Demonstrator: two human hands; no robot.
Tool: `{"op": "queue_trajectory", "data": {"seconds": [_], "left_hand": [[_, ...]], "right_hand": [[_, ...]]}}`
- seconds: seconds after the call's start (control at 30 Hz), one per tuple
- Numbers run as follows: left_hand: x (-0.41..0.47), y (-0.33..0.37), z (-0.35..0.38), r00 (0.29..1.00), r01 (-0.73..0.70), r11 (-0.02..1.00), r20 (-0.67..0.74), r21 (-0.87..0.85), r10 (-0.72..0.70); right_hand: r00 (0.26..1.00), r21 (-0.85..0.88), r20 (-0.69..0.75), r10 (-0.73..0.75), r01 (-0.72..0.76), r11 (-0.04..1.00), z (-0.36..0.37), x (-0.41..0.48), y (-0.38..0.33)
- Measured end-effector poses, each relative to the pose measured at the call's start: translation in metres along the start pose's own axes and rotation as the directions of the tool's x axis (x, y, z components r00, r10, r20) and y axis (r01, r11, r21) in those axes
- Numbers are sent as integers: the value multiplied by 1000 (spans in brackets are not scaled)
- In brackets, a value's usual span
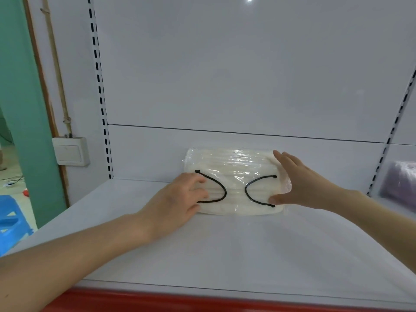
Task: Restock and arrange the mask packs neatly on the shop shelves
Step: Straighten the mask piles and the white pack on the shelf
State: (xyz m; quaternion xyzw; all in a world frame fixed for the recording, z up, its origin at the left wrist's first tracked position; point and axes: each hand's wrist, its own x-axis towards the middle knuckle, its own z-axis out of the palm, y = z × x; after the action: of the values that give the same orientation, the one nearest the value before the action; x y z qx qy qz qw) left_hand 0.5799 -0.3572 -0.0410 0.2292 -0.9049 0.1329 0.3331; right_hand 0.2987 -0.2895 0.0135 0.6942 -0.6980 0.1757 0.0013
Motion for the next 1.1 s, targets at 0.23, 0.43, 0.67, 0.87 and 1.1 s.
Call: {"op": "queue_trajectory", "data": {"seconds": [0.23,0.43,0.67,0.87,1.1], "left_hand": [[-2,7,-14,894,441,896,101,-40,-436],[-1,10,-15,775,570,821,356,-37,-522],[4,11,-14,763,563,826,360,38,-537],[-2,26,-27,767,560,816,284,143,-576],[7,64,-41,868,490,867,40,93,-495]], "right_hand": [[997,142,-29,71,-66,988,4,-7,14],[996,161,44,74,-80,984,9,-5,14],[997,159,65,31,-41,986,6,0,17],[999,192,33,27,-33,981,2,-9,16],[995,61,-63,81,-78,995,-12,-38,9]]}}
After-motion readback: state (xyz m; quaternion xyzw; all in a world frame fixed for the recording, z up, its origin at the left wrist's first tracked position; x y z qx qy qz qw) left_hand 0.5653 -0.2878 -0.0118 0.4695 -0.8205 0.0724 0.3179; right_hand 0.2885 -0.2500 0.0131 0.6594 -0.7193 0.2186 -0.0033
